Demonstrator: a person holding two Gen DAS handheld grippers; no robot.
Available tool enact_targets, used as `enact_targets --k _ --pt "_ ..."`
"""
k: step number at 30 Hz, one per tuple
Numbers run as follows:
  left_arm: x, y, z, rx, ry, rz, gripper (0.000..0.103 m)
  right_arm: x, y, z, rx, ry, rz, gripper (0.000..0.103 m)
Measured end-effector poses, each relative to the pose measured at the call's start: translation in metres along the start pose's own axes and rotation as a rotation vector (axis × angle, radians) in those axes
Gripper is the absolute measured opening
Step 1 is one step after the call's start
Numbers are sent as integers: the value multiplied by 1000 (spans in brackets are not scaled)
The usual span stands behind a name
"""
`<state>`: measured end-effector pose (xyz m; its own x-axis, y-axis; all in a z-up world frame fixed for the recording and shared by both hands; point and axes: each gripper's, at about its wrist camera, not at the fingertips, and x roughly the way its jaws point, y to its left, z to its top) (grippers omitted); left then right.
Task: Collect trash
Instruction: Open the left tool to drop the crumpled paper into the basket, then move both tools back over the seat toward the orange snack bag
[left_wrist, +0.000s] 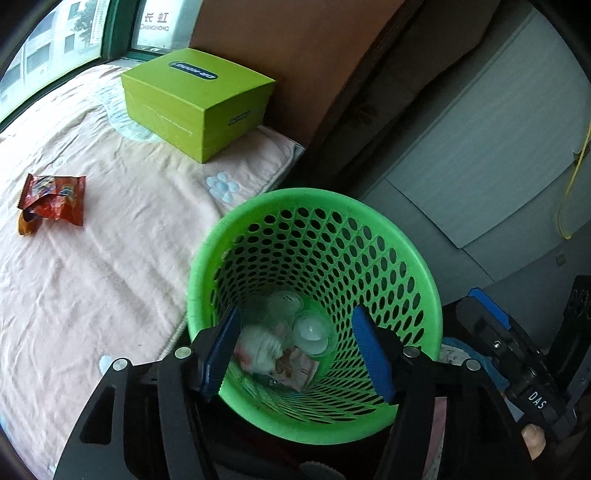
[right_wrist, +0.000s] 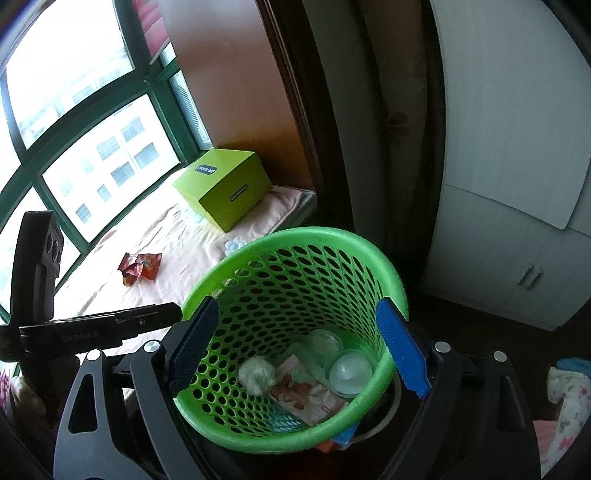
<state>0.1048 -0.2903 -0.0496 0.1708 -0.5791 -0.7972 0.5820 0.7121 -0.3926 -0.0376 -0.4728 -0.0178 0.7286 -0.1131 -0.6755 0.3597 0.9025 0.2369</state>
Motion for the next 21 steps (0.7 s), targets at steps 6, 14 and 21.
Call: enact_targets --k 6,14,21 --pt "-21 21 1 -21 -45 34 61 5 13 2 -13 8 27 86" --pt "-63 75 7 -86 -134 137 62 28 54 11 -74 46 104 86" --pt "-98 140 1 -181 -182 229 62 52 105 27 -236 77 167 86"
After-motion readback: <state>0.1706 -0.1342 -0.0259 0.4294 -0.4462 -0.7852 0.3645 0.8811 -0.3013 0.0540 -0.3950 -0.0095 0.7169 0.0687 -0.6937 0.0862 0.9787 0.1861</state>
